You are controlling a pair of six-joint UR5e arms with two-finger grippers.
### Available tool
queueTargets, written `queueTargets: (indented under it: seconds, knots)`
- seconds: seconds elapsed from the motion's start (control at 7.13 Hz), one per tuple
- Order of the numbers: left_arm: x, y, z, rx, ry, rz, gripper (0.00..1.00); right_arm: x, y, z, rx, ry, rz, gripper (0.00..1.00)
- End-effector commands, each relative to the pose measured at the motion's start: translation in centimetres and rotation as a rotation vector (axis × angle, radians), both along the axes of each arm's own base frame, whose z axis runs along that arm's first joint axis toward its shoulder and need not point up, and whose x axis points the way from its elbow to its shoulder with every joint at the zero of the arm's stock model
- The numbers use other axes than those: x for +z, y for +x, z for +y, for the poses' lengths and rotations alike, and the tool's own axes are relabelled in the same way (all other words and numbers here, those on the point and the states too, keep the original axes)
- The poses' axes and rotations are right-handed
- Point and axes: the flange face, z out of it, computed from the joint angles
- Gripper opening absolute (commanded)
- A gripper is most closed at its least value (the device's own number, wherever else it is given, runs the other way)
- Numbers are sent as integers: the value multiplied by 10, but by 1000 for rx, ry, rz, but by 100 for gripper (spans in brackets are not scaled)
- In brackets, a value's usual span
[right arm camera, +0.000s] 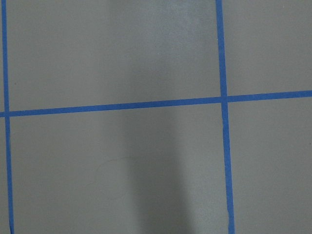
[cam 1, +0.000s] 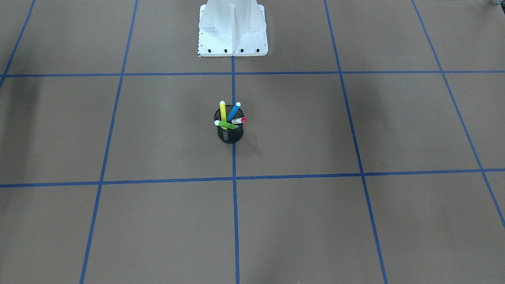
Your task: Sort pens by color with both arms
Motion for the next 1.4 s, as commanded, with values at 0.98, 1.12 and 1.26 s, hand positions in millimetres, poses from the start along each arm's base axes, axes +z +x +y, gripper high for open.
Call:
queueTargets:
  seconds: [0.98,1.12,1.26]
  knots:
    - [4,0,0,1,-8,-2,100,0,4,-1,3,14,65,100]
    - [4,0,0,1,-8,-2,100,0,4,-1,3,12,65,100]
    - [4,0,0,1,-8,-2,100,0,4,-1,3,12,65,100]
